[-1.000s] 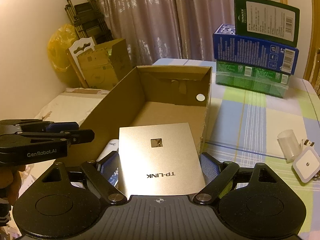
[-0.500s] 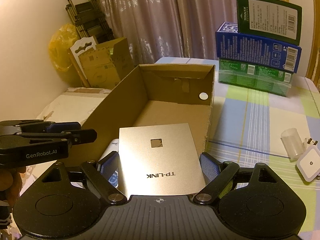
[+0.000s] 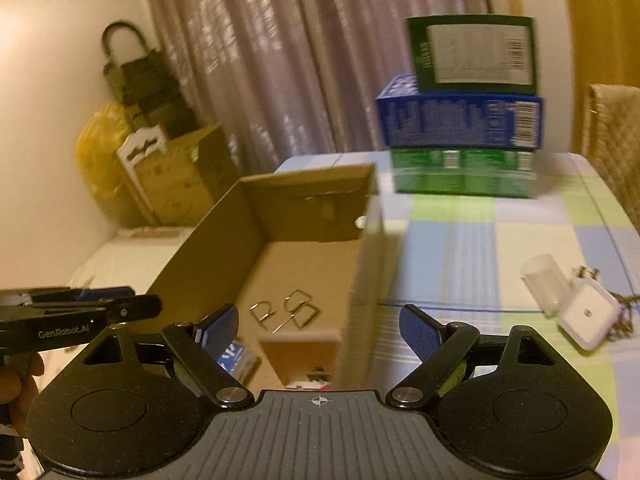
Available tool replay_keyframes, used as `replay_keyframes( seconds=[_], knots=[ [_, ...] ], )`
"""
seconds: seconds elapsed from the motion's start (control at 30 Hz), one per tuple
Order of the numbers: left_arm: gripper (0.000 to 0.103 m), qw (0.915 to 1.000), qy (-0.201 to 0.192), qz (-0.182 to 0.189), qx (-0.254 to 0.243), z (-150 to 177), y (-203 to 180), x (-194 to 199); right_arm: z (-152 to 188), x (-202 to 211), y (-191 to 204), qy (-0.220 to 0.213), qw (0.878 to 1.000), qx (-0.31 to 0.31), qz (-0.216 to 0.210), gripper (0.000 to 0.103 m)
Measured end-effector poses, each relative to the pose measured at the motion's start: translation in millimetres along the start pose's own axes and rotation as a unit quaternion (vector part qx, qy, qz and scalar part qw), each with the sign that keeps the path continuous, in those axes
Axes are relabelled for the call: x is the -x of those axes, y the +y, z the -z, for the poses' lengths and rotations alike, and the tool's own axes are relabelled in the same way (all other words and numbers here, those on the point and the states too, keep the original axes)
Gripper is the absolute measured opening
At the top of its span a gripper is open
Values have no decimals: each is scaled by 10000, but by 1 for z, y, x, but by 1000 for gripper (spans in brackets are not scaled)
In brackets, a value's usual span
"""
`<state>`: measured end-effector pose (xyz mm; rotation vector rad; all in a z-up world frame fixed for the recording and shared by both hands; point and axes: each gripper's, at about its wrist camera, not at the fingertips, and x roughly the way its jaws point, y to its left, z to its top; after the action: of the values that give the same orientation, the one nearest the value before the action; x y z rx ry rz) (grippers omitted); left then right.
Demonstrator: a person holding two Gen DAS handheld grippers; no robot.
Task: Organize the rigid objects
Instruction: 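Return both tools from the box to the night light and cord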
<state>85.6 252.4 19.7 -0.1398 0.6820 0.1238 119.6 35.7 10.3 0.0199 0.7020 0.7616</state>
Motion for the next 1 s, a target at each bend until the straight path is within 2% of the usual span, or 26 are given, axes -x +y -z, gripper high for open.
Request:
replay_keyframes(
  seconds=[0.2, 0.4, 0.63, 0.73, 0.83, 1.0],
  knots=[
    [41, 9999, -122, 61, 13, 0, -14, 16, 6, 39, -22, -226, 9985, -388, 300, 85],
    [55, 9996, -207, 180, 31, 1, -37, 32, 20, 79, -37, -336, 9959, -557, 633, 85],
    [72, 9982, -358, 484, -38, 3, -77, 52, 42, 124, -60, -401, 9910, -736, 1041, 85],
    [73, 9979, -407, 493, -62, 3, -97, 55, 49, 141, -73, -446, 9882, -843, 1199, 85],
    [79, 9973, -536, 456, -203, 5, -118, 57, 54, 157, -87, -486, 9845, -966, 1382, 85],
    [82, 9949, -483, 779, -423, 7, -156, 54, 62, 185, -111, -598, 9774, -1143, 1675, 85]
  ],
)
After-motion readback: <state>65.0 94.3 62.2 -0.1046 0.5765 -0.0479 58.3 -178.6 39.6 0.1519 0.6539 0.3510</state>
